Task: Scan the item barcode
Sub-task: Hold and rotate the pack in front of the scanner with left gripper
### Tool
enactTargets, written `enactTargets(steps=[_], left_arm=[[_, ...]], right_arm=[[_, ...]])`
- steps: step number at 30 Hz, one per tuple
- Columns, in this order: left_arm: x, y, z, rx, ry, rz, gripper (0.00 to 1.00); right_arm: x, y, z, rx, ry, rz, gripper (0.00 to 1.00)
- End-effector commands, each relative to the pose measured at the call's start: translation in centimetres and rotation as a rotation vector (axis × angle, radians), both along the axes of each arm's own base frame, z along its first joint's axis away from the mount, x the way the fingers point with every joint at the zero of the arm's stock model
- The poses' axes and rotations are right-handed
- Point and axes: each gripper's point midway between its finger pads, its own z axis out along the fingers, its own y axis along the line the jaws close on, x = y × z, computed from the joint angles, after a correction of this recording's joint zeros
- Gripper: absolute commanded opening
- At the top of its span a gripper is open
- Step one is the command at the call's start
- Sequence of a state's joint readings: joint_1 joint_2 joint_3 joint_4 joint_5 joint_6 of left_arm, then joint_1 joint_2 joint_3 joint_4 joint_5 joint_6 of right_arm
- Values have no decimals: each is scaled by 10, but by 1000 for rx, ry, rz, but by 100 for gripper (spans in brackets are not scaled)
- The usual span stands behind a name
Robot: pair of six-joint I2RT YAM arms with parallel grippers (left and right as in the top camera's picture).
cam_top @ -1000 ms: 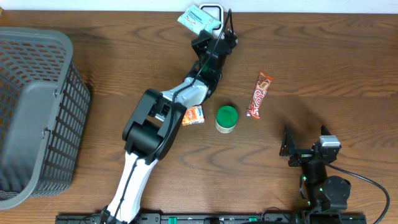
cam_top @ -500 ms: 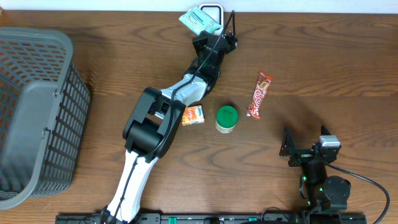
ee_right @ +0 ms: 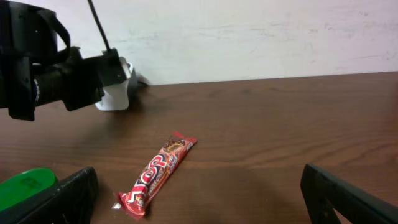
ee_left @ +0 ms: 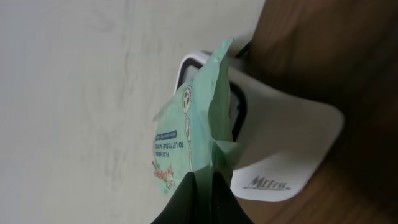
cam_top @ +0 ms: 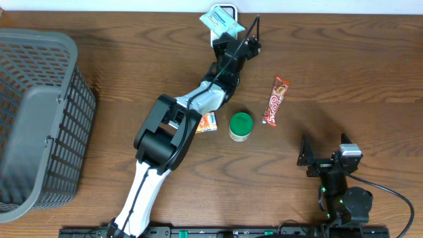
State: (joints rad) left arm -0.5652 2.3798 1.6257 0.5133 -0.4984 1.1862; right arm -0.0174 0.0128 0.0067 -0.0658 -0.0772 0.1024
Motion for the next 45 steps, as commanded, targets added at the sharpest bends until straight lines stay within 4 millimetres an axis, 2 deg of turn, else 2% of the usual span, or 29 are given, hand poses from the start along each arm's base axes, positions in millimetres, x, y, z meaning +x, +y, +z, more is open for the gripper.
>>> enactTargets(steps=[1, 4, 13, 22, 24, 26, 30, 39, 45], left_arm=[[2, -2, 4, 33, 6, -14, 7], [2, 3, -2, 91, 32, -19, 7], [15, 32, 4, 119, 8, 36, 7], [15, 30, 4, 162, 10, 12, 7], [15, 26, 9, 146, -13, 19, 7], [17, 26, 24, 80, -70, 49, 7], [18, 39, 36, -2, -122, 141, 7], [18, 41, 32, -23, -110, 153, 7], [16, 27, 20, -5, -54, 74, 7]], right_arm=[[0, 1, -1, 13, 4, 2, 99], [0, 1, -1, 13, 4, 3, 99], [0, 1, -1, 13, 4, 3, 99], [0, 1, -1, 13, 4, 3, 99], [0, 1, -1, 13, 4, 3, 99], [0, 1, -1, 13, 4, 3, 99], [0, 1, -1, 13, 4, 3, 99], [0, 1, -1, 13, 4, 3, 99], [0, 1, -1, 13, 4, 3, 99]])
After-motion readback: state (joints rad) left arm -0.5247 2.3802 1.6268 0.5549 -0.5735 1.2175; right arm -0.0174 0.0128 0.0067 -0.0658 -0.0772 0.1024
